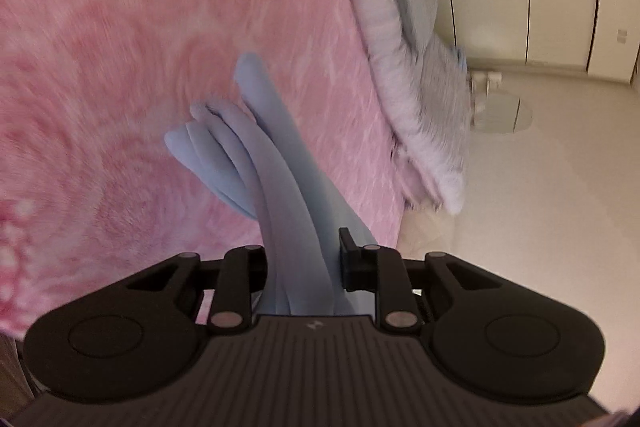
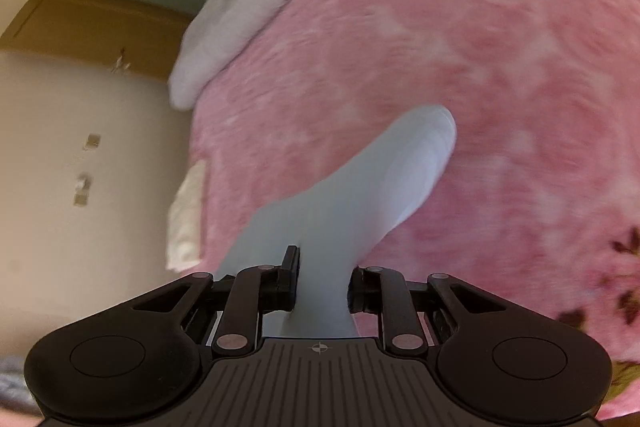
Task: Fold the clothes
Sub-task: 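Carry the held sweatshirt with both tools over the cream folded cloth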
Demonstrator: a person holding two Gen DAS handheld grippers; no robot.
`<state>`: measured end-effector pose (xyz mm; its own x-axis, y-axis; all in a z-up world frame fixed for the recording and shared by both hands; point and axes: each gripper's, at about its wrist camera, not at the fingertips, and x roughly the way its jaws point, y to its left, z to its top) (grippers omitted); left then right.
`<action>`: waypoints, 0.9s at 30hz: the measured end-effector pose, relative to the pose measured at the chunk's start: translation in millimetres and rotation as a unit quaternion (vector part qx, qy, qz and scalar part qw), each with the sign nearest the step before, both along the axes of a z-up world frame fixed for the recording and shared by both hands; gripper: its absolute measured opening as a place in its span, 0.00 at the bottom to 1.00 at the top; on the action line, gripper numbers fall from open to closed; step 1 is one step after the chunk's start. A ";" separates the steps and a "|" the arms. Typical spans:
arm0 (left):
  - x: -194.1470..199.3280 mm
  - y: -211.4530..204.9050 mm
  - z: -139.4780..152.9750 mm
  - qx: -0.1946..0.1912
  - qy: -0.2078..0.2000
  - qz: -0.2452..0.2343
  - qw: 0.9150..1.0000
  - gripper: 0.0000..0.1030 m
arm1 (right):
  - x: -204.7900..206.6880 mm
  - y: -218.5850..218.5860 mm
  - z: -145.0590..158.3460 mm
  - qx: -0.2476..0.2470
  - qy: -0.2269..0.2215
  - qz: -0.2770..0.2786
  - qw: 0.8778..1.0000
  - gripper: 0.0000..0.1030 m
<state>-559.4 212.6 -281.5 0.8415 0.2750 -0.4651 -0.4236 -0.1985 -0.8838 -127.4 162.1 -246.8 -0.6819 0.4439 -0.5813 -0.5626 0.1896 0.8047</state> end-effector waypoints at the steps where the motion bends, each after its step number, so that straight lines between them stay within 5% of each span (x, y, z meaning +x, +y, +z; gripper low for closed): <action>1: -6.9 -1.3 14.1 0.001 0.003 0.013 1.000 0.19 | -8.3 7.9 10.7 0.002 0.003 0.011 1.000 0.18; 11: -146.0 17.0 72.9 0.027 -0.002 0.099 0.995 0.19 | -142.5 67.8 65.9 0.042 0.013 0.085 0.995 0.19; 22: -418.7 144.6 95.6 0.048 0.016 0.036 0.998 0.19 | -417.1 135.2 81.1 0.061 0.022 0.025 0.998 0.19; 27: -506.9 222.4 111.1 0.068 0.050 0.009 0.996 0.19 | -517.1 189.6 76.3 0.057 0.034 -0.002 0.998 0.19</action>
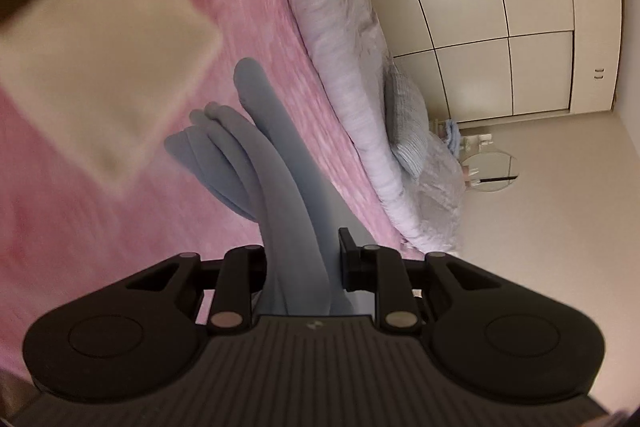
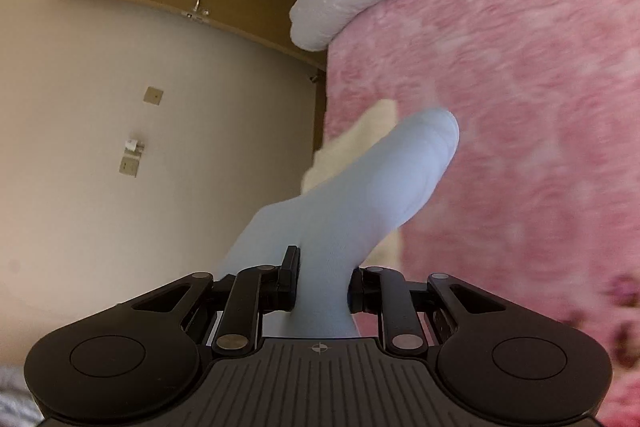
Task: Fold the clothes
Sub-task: 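Carry the held sweatshirt with both tools over the cream folded cloth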
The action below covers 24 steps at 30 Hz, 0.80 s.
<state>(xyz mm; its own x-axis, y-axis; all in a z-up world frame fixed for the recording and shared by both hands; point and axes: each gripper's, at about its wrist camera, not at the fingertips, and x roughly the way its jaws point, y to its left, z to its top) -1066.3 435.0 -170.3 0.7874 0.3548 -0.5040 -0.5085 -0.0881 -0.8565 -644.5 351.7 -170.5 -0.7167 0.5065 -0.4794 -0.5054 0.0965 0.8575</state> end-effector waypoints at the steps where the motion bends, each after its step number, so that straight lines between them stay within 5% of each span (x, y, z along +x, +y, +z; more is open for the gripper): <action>1: -13.4 15.0 1.7 0.003 0.003 -0.001 1.000 0.19 | -13.7 13.6 -1.1 -0.001 0.001 -0.001 1.000 0.19; 13: -100.7 155.2 -22.6 0.076 0.021 -0.017 0.997 0.20 | -121.3 145.9 -35.5 0.071 -0.018 -0.020 0.997 0.19; 18: -101.9 187.1 -96.8 0.061 0.084 -0.031 0.994 0.23 | -150.4 162.0 -109.5 0.048 -0.048 -0.030 0.997 0.22; 21: -100.1 194.7 -165.2 -0.028 0.128 -0.048 0.990 0.24 | -164.7 160.2 -157.8 -0.005 -0.085 -0.033 0.996 0.28; 22: -102.9 192.6 -170.9 -0.028 0.114 -0.042 0.992 0.25 | -168.9 158.2 -170.7 -0.019 -0.095 -0.032 0.995 0.37; 24: -109.0 187.7 -179.6 -0.023 0.083 -0.028 0.996 0.26 | -170.6 154.3 -184.0 -0.039 -0.106 -0.033 0.993 0.39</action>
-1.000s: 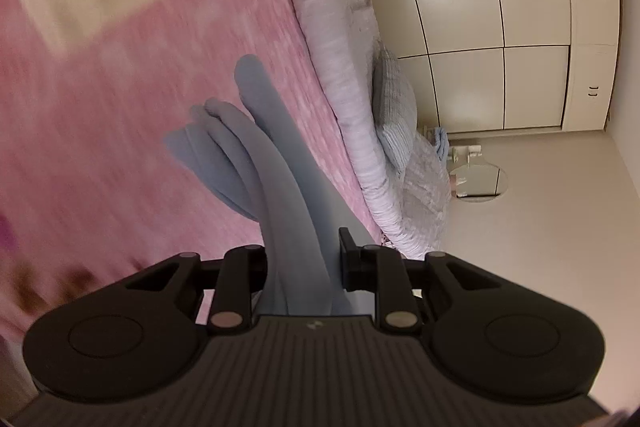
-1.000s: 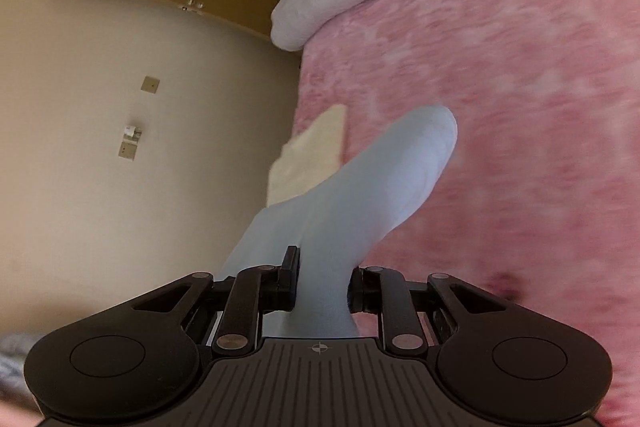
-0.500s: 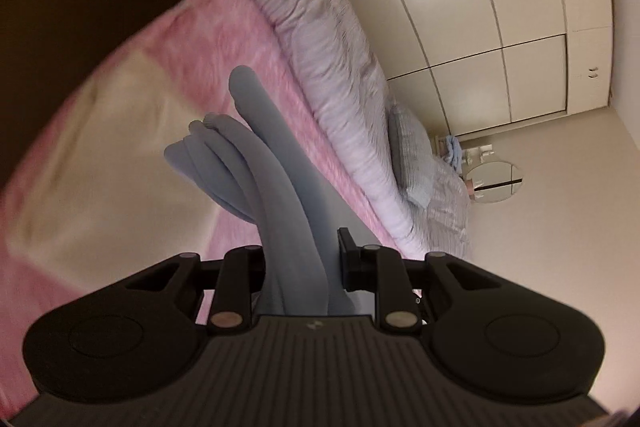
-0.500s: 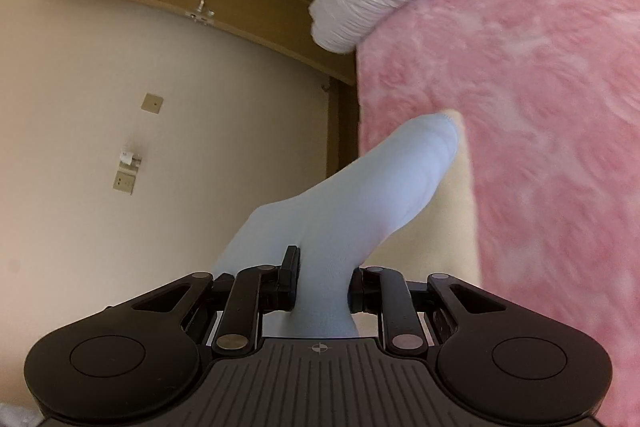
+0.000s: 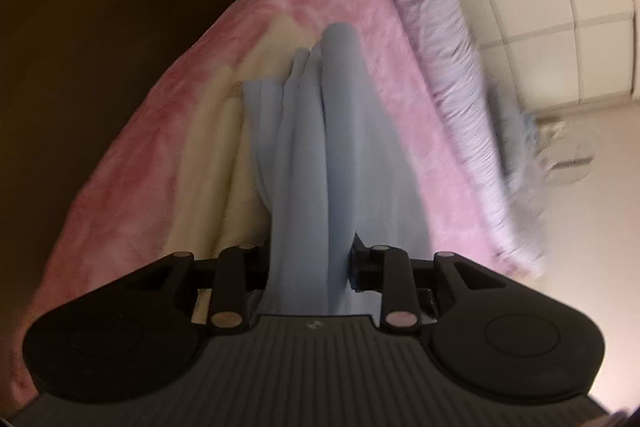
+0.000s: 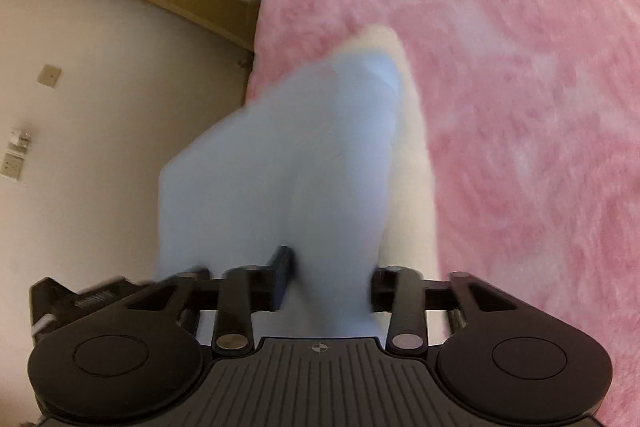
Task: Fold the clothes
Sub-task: 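Carry the held sweatshirt with both tools over the cream folded cloth, then lower the sweatshirt onto the cream folded cloth and open both tools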
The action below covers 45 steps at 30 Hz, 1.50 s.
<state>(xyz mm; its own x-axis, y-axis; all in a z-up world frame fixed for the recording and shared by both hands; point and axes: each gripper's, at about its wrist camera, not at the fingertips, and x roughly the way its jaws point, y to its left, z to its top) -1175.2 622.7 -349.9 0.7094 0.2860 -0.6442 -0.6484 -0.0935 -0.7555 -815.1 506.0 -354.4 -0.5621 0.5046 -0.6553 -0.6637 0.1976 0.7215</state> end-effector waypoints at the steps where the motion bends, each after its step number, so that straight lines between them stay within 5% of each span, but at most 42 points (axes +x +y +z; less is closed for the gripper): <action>1: -2.3 -1.0 2.0 -0.003 0.001 0.003 1.000 0.26 | 3.5 -2.0 1.9 -0.004 0.001 -0.003 1.000 0.42; 11: -31.3 -41.6 34.0 -0.039 0.027 0.021 0.999 0.36 | 18.4 -50.3 25.8 -0.038 -0.024 0.020 0.999 0.44; 14: -35.3 -62.2 39.5 -0.033 0.028 0.013 0.999 0.29 | 5.6 -62.1 27.0 -0.036 -0.052 0.024 0.998 0.28; 17: -32.3 -62.3 43.5 -0.012 0.031 0.003 0.999 0.17 | -1.9 -48.3 28.1 -0.039 -0.070 0.029 0.996 0.25; 20: -33.6 -57.5 50.1 0.010 0.047 -0.004 0.999 0.16 | -5.1 -51.8 35.0 -0.023 -0.069 0.045 0.996 0.23; 24: -27.5 -56.9 32.2 -0.007 0.084 -0.020 0.996 0.21 | -10.6 -53.1 23.6 -0.046 -0.093 0.046 0.994 0.26; 28: -31.9 -58.9 46.1 -0.013 0.101 0.005 0.995 0.25 | -14.8 -41.0 41.7 -0.040 -0.127 0.083 0.988 0.34; 33: -23.5 -62.9 104.8 0.047 0.192 -0.008 0.980 0.22 | -10.4 -29.3 79.2 -0.008 -0.193 0.058 0.979 0.35; 38: 14.4 -50.8 130.5 0.132 0.186 -0.088 0.970 0.16 | -30.0 -11.0 84.8 0.014 -0.234 0.063 0.970 0.35; 40: 31.6 -45.2 117.6 0.140 0.181 -0.121 0.966 0.12 | -43.9 -3.5 78.0 0.018 -0.250 0.066 0.966 0.34; 44: 45.9 -34.2 61.0 0.128 0.252 -0.145 0.948 0.03 | -75.2 -1.5 53.0 0.005 -0.283 0.082 0.956 0.34; 45: 42.6 -33.1 53.7 0.127 0.249 -0.140 0.950 0.03 | -83.2 -0.8 45.5 0.003 -0.290 0.094 0.952 0.34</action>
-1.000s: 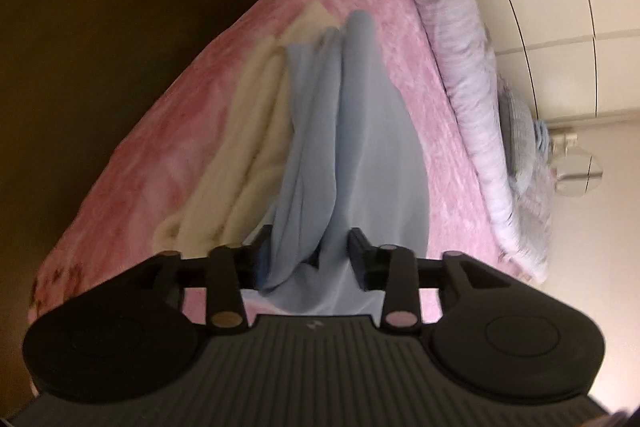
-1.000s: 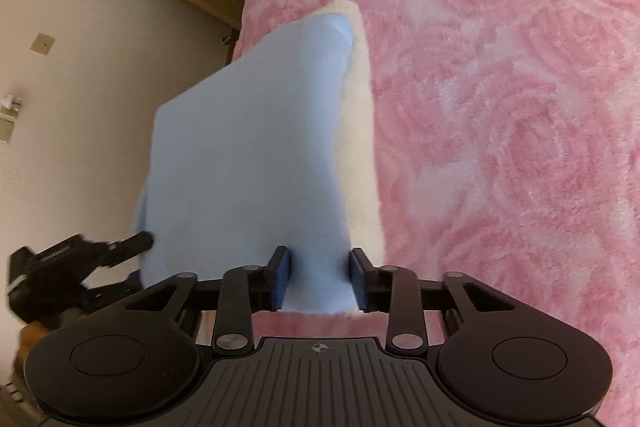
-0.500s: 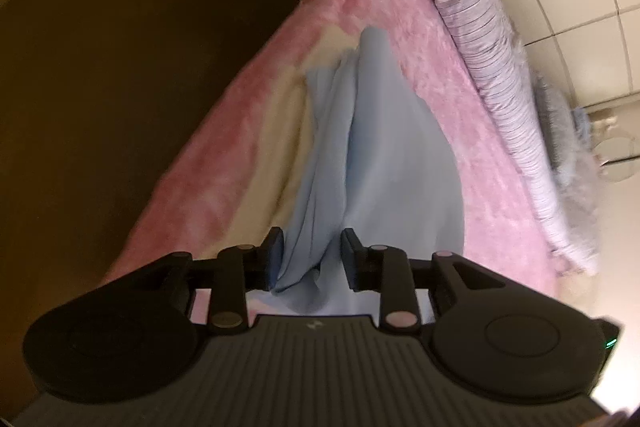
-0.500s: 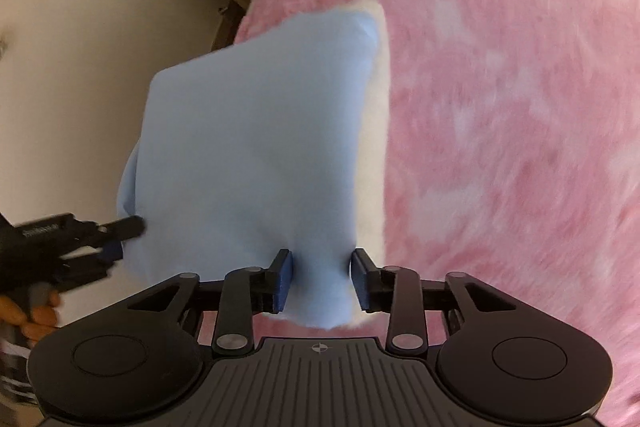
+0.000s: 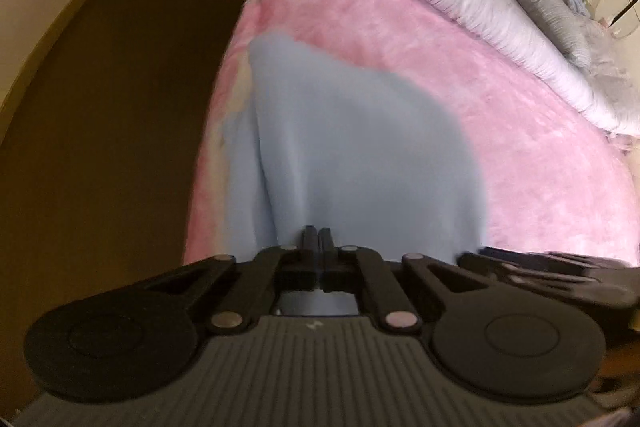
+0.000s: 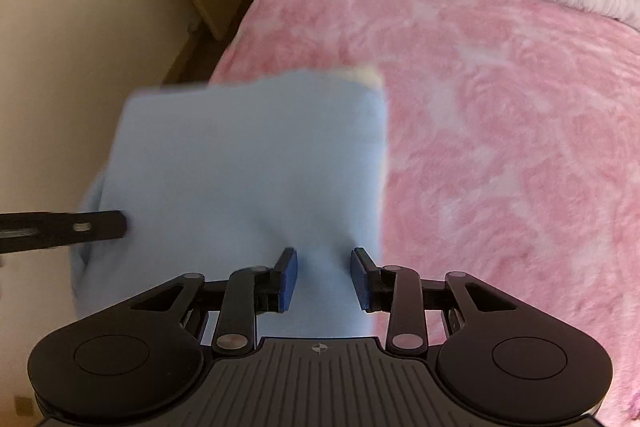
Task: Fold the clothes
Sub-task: 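Lower the sweatshirt onto the cream folded cloth and open both tools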
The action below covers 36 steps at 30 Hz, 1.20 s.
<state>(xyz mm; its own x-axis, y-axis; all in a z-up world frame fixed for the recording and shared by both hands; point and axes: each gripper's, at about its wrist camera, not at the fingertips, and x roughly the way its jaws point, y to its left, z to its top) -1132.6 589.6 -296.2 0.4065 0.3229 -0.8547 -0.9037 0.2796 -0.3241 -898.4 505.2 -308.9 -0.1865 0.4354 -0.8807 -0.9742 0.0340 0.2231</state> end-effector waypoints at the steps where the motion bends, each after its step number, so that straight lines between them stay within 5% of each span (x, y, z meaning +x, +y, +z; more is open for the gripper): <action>1: -4.4 2.9 -0.7 -0.008 -0.012 0.012 1.000 0.03 | -7.2 -2.4 2.0 0.006 -0.015 0.012 1.000 0.34; 3: -10.3 8.1 1.7 -0.020 -0.024 0.028 0.999 0.03 | -10.8 -3.3 8.5 0.005 -0.017 0.028 0.999 0.34; 10: 0.5 42.2 33.0 0.029 -0.038 0.024 0.999 0.03 | 29.0 30.6 23.4 0.041 0.038 -0.059 0.997 0.34; 17: 16.6 91.0 -27.0 0.002 -0.010 0.027 1.000 0.03 | 37.4 73.3 -17.7 0.010 0.023 -0.070 0.997 0.34; 20: 13.6 95.1 -24.8 0.001 -0.020 0.034 0.999 0.03 | 42.7 75.5 -13.4 0.004 0.031 -0.073 0.997 0.34; 25: 1.4 75.4 5.5 0.024 -0.044 0.048 0.998 0.03 | 52.1 53.7 17.2 0.019 0.068 -0.069 0.995 0.34; 30: -5.0 13.1 34.7 0.007 -0.039 0.023 0.999 0.03 | 31.4 7.4 39.1 0.019 0.056 0.002 0.998 0.34; 36: -0.3 -46.8 14.7 -0.046 0.002 0.042 0.998 0.04 | 4.3 -27.5 13.5 -0.014 0.007 0.060 0.998 0.34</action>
<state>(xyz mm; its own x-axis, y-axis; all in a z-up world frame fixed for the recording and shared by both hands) -1132.9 542.8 -281.5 0.3775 0.2749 -0.8843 -0.9242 0.1721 -0.3410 -894.0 477.7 -295.4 -0.2489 0.3838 -0.8892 -0.9682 -0.0761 0.2382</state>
